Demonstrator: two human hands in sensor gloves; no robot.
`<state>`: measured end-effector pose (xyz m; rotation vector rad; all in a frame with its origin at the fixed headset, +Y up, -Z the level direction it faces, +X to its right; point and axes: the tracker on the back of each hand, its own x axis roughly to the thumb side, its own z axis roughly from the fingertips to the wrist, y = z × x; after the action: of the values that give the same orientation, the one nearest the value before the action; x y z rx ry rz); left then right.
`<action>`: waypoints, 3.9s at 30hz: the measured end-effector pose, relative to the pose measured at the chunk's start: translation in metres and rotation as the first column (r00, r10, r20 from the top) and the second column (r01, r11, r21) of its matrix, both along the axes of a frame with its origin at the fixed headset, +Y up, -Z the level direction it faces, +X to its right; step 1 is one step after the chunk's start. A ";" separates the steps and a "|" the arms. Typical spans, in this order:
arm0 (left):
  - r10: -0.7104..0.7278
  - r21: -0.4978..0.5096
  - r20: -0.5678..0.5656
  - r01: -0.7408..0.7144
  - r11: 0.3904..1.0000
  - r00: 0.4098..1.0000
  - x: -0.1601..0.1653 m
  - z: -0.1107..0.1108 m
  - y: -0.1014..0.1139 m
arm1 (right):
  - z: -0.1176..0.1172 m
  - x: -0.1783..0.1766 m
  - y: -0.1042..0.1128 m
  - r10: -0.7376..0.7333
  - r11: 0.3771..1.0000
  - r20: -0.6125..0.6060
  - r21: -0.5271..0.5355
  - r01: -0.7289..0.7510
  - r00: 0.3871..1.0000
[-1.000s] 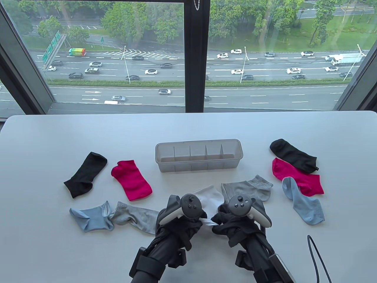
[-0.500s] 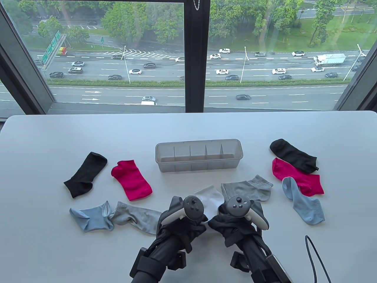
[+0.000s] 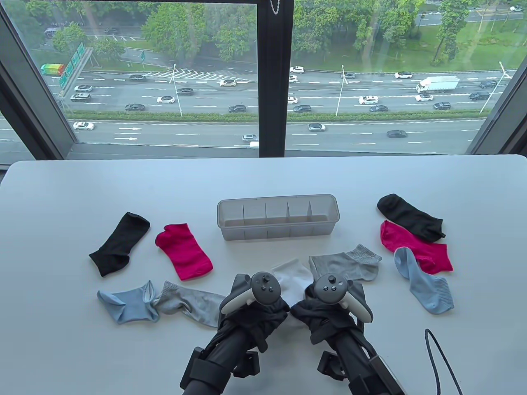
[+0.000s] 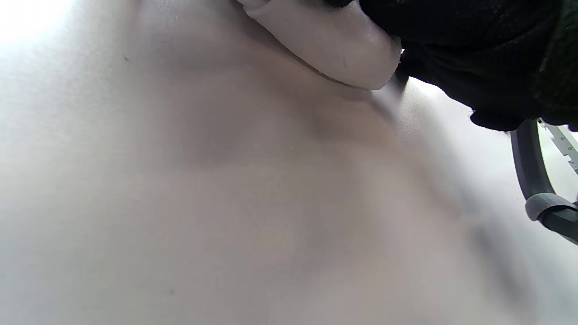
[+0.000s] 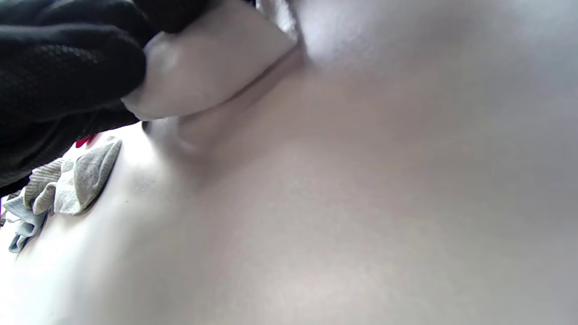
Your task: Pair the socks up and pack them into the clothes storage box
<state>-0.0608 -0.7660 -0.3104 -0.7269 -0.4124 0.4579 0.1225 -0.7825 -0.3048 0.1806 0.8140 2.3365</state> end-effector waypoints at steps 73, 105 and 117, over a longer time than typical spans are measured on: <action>-0.205 0.276 0.010 0.195 0.941 0.979 0.021 0.009 -0.001 | 0.001 0.004 0.006 -0.121 0.992 0.096 0.053 0.116 0.988; -0.155 0.427 -0.001 0.140 0.893 0.988 0.013 0.012 0.020 | -0.001 0.010 0.008 -0.324 0.944 0.109 0.098 0.314 0.940; -0.175 0.374 0.039 0.148 0.916 0.984 0.017 0.010 0.018 | -0.005 0.006 0.016 -0.269 0.958 0.029 0.113 0.264 0.963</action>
<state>-0.0440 -0.7484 -0.3004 -0.4056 -0.4857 0.1884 0.1285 -0.7666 -0.3094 0.2676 0.6007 2.1223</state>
